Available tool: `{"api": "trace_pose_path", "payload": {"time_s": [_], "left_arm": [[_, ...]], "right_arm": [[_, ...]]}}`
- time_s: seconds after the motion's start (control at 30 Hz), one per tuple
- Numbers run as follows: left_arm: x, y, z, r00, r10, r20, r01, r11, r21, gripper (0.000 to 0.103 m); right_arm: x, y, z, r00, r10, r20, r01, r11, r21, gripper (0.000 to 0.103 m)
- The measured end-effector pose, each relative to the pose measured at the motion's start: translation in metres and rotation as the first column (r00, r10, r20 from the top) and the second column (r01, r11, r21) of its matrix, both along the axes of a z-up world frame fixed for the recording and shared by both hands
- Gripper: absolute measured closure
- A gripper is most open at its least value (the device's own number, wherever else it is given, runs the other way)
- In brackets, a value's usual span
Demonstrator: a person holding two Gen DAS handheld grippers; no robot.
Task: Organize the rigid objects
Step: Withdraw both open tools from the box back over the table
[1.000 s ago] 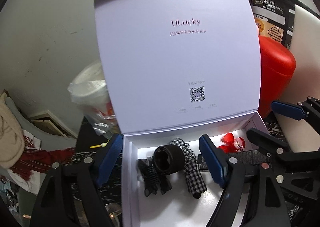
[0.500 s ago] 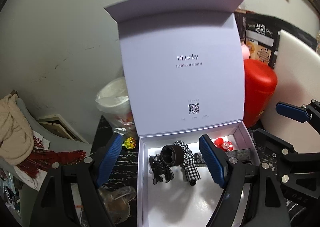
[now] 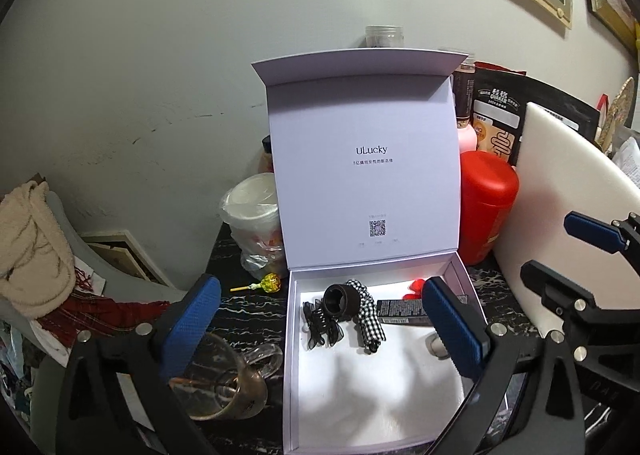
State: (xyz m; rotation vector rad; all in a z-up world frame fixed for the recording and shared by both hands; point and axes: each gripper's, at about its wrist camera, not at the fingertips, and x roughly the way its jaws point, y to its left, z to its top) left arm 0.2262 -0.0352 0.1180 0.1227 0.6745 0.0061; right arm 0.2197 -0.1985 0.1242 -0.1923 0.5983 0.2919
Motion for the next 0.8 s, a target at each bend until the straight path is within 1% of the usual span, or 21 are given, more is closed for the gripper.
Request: {"api": "trace_pose_path", "payload": {"time_s": [0.37,0.53,0.67,0.8], "left_arm": [[-0.039,0.005,0.009,1.0,-0.014,0.023,0.014,1.0,-0.014,0.0],[-0.059,0.006,0.008,0.999,-0.02,0.031,0.021,1.0,-0.014,0.0],[-0.076,0.007,0.002,0.999,-0.043,0.014,0.043,0.998,-0.037,0.0],[-0.092,0.008,-0.003,0.999,-0.051,0.011,0.051,0.998,-0.039,0.0]], "right_arm": [[-0.041,-0.005,0.012,0.999,-0.023,0.031,0.023,1.0,0.003,0.034],[-0.059,-0.007,0.007,0.999,-0.026,0.027,0.026,1.0,0.015,0.034],[-0.075,-0.008,0.001,0.999,-0.034,0.02,0.033,0.999,0.016,0.034],[-0.089,-0.009,-0.005,0.999,-0.034,0.014,0.034,0.999,0.022,0.034]]}}
